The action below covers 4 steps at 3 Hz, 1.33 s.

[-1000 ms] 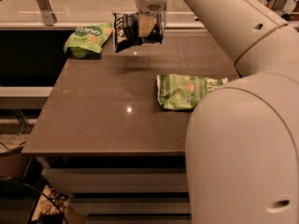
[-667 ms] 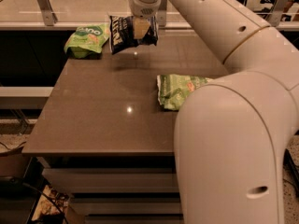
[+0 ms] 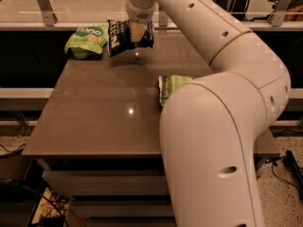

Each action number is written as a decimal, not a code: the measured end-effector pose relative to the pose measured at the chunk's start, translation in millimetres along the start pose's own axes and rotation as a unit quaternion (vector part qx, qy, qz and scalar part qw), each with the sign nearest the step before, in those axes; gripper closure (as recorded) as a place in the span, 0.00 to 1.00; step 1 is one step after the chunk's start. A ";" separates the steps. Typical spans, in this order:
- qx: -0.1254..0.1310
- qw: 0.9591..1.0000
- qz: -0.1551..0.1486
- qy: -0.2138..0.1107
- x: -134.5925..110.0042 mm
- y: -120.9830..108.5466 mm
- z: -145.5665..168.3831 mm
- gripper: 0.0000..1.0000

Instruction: Move blue chip bag near green rice chip bag

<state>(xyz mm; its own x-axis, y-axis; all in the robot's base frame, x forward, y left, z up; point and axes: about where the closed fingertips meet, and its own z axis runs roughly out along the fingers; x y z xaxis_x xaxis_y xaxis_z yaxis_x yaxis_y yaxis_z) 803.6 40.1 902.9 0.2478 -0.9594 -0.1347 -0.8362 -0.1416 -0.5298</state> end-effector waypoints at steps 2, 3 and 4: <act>-0.035 0.999 -0.016 -0.004 -10.9 7.5 32.3 1.00; -0.038 0.999 -0.016 -0.004 -11.4 8.7 35.9 0.83; -0.040 0.999 -0.017 -0.004 -12.4 10.3 39.9 0.59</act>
Offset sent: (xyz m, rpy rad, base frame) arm 0.0139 0.0254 -0.0373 -0.0446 0.0979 0.0644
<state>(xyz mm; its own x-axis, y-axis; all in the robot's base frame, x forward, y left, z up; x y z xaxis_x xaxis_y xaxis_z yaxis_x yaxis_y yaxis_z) 811.4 60.2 865.7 0.2802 -0.9519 -0.1242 -0.8640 -0.1936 -0.4647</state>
